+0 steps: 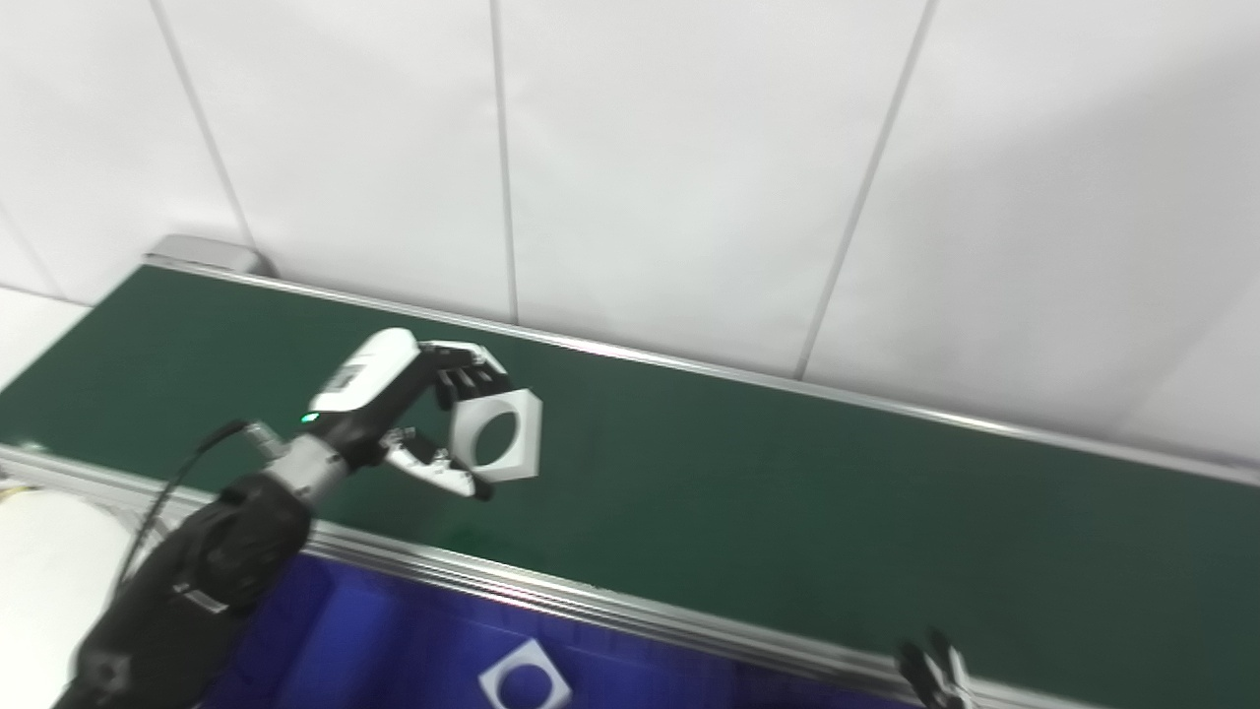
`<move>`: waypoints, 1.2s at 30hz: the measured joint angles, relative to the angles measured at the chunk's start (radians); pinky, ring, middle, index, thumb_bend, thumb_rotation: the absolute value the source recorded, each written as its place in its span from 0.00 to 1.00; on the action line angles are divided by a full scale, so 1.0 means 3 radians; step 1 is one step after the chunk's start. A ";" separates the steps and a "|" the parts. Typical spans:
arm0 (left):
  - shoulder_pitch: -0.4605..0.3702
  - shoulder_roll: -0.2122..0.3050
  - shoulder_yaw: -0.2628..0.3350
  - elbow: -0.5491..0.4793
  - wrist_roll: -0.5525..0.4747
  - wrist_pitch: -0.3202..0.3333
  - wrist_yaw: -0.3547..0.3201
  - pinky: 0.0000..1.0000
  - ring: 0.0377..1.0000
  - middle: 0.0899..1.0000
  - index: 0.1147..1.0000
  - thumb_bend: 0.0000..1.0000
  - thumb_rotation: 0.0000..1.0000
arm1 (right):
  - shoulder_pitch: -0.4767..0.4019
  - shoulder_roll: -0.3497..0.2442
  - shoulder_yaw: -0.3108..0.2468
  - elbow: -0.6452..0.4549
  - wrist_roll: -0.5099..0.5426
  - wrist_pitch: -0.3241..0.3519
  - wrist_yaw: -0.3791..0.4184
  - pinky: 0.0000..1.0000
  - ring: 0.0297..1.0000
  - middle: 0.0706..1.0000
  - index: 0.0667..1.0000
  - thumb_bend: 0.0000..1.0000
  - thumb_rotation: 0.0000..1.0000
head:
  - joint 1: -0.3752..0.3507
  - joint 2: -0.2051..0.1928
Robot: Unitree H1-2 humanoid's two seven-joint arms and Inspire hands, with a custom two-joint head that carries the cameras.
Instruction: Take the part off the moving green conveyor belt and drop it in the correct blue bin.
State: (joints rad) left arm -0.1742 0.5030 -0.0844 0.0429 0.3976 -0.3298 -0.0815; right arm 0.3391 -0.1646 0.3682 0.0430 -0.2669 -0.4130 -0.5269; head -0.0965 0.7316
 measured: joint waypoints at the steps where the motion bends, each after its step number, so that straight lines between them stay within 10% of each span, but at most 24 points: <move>1: 0.0038 -0.0002 0.0004 -0.0088 -0.0049 -0.0009 -0.0016 0.36 0.39 0.44 0.45 0.50 0.00 | 0.0021 0.0020 -0.0035 -0.0029 -0.0021 0.0000 0.0019 0.80 0.80 0.82 0.91 0.80 0.63 | -0.0006 0.0006; 12: 0.0294 -0.0032 -0.0176 -0.0746 -0.0397 0.0003 -0.0511 0.38 0.41 0.45 0.43 0.50 0.00 | 0.0064 0.0247 -0.0293 -0.0181 -0.0103 -0.0003 0.0269 0.74 0.75 0.77 0.87 0.86 0.59 | -0.0205 0.0266; 27: 0.0708 -0.0099 -0.0549 -0.0152 -0.0274 -0.0276 -0.0729 0.39 0.41 0.46 0.43 0.50 0.00 | 0.0067 0.0413 -0.0505 -0.0272 -0.0118 -0.0003 0.0561 0.72 0.75 0.78 0.86 0.88 0.60 | -0.0241 0.0364; 36: 0.0656 -0.0199 -0.0777 0.0182 0.0095 0.0015 -0.0922 0.45 0.41 0.42 0.47 0.50 0.00 | 0.0070 0.0430 -0.0576 -0.0272 -0.0125 -0.0003 0.0616 0.71 0.74 0.77 0.86 0.85 0.60 | -0.0195 0.0343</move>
State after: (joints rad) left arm 0.0226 0.4433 -0.3175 0.0975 0.4260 -0.3253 -0.3580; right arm 0.3600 -0.0354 0.1955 -0.0386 -0.3045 -0.4139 -0.3422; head -0.1549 0.8345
